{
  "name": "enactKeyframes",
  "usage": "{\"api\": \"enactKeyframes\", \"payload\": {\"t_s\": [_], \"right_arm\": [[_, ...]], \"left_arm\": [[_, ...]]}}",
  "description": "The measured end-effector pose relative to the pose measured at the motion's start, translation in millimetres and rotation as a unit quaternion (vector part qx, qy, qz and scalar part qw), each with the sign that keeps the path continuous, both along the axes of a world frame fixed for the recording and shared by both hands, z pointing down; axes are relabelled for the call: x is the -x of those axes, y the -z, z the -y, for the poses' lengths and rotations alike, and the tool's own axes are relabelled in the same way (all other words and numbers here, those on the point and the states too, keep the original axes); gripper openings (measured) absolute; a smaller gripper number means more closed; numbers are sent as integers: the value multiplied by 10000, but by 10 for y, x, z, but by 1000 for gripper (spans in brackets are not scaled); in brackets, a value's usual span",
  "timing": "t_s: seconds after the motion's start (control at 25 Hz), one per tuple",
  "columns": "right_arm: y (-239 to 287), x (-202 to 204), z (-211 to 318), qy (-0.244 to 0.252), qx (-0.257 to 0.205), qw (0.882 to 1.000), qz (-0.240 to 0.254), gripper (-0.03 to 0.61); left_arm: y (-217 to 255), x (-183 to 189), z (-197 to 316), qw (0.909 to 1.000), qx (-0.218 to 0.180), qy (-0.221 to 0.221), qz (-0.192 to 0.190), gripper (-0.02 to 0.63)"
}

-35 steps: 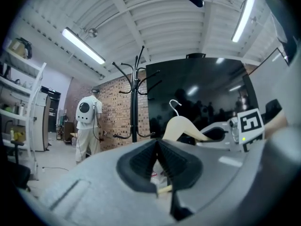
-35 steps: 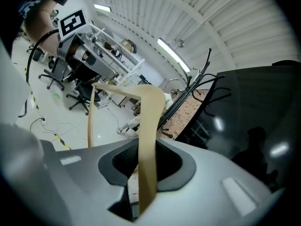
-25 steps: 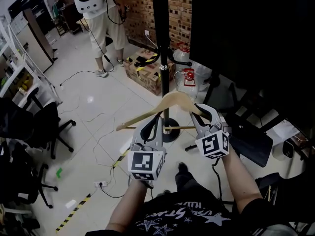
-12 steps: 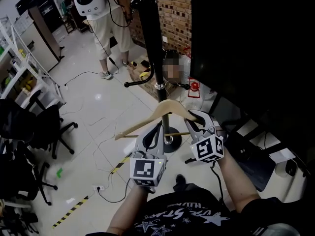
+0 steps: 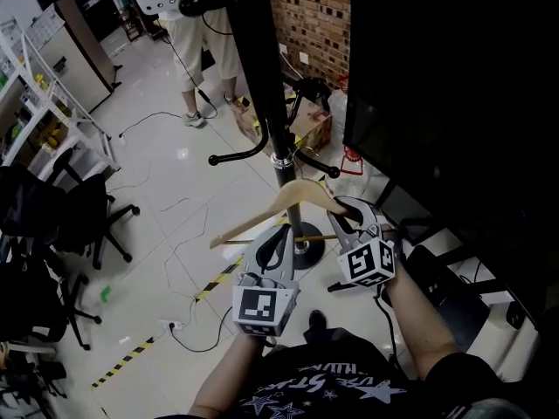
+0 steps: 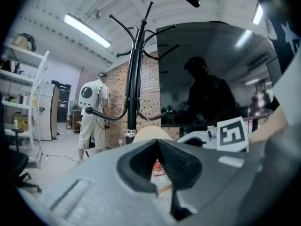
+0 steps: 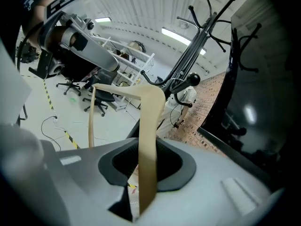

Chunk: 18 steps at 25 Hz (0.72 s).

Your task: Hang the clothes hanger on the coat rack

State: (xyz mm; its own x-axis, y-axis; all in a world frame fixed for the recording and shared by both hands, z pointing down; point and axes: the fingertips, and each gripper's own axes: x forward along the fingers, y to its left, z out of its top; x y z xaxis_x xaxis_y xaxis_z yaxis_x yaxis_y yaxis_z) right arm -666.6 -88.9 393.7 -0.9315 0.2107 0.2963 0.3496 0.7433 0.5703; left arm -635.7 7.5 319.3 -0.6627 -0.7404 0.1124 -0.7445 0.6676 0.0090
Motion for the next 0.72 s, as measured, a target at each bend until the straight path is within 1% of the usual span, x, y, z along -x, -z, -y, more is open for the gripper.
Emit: {"api": "enactKeyframes", "payload": {"t_s": [0.2,0.32,0.44,0.52,0.6,0.72], "right_arm": [[-171,85,29,36,73,9999,-65,87],[-247,77,40,99,-7,9999,-63,87],[-284,70,45,94,-31,9999,-67,91],[-319,60,34,88,49,9998,-183,94],[-352,52,45,23,132,9995,-293,97],[-374,62,102,-144,193,9993,-298,97]], "left_arm": [[-112,110,-17,10000,39,64,-18,5],[-205,152,-39,9999,35,119,16,5],[-223,151,-37,9999,68,79,-52,5],[-188,141,-35,9999,87,40,-126,5],[-139,133,-34,9998,90,23,-152,5],[-110,131,-43,9999,74,24,-98,5]]}}
